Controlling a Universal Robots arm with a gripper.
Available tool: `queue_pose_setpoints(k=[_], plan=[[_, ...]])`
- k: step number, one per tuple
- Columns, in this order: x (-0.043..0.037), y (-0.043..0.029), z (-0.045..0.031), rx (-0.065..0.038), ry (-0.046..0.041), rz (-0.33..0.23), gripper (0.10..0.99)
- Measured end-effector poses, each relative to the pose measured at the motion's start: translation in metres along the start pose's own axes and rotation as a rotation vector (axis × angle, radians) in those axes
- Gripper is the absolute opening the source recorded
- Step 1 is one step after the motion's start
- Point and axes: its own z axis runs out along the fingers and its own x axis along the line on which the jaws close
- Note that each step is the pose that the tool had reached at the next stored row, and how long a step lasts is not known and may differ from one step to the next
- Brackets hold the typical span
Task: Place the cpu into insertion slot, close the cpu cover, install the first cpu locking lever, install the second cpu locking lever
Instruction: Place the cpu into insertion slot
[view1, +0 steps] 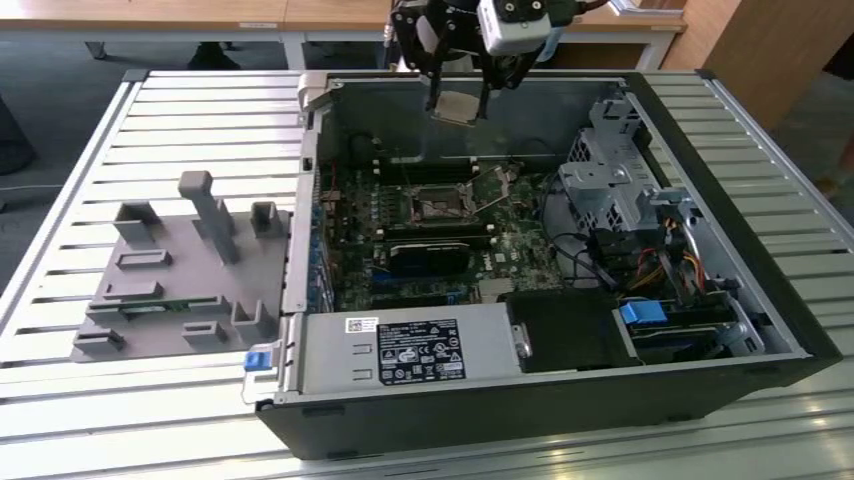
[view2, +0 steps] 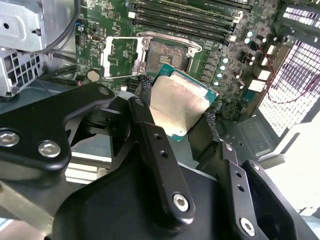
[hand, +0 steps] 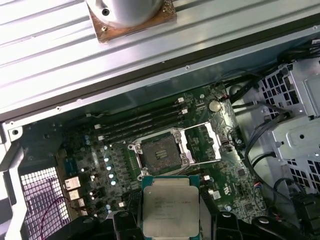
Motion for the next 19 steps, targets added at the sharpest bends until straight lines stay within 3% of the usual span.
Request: queue_pose_setpoints(k=[19], plan=[[0.0000,0.0000,0.0001,-0.003,-0.0132,0.149,0.541]])
